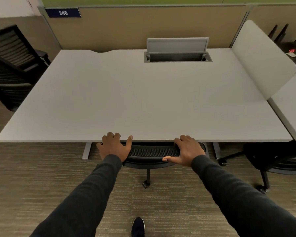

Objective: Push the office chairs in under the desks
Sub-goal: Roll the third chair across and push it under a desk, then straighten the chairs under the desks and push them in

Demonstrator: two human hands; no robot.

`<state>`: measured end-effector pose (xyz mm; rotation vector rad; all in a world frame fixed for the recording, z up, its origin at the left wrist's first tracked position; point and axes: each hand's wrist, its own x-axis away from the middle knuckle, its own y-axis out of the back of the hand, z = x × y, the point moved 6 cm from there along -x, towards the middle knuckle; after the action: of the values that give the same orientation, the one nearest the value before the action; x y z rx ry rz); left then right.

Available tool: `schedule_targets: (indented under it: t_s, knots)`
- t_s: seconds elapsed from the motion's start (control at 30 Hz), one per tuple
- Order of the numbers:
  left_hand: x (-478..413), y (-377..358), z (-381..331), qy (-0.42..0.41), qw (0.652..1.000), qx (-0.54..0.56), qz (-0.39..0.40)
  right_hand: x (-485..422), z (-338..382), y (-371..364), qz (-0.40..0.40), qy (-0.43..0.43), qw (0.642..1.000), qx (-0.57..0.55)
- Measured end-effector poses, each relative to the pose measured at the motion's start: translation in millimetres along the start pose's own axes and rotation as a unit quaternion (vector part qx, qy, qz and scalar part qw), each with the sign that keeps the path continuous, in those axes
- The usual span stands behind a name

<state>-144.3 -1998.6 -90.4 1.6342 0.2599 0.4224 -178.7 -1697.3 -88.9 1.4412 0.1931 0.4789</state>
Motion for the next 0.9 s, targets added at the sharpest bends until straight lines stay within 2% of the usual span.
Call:
schedule_targets:
  t_s: [0.23, 0.47, 0.9]
  knots:
    - [-1.7, -6.5, -3.4, 0.0, 1.0, -0.02, 0.023, 4.3, 0.4, 2.9, -0.003, 0.003, 1.0, 0.016]
    - [9.2, -4.2, -26.0, -0.005, 0.998, -0.033, 0.05, 37.0, -6.2, 5.1, -0.047, -0.008, 0.998, -0.029]
    - [142.3, -16.1, -251.0, -0.173, 0.984, -0.012, 0.036, 170.6, -146.9, 43.9, -0.099, -0.111, 0.989, -0.015]
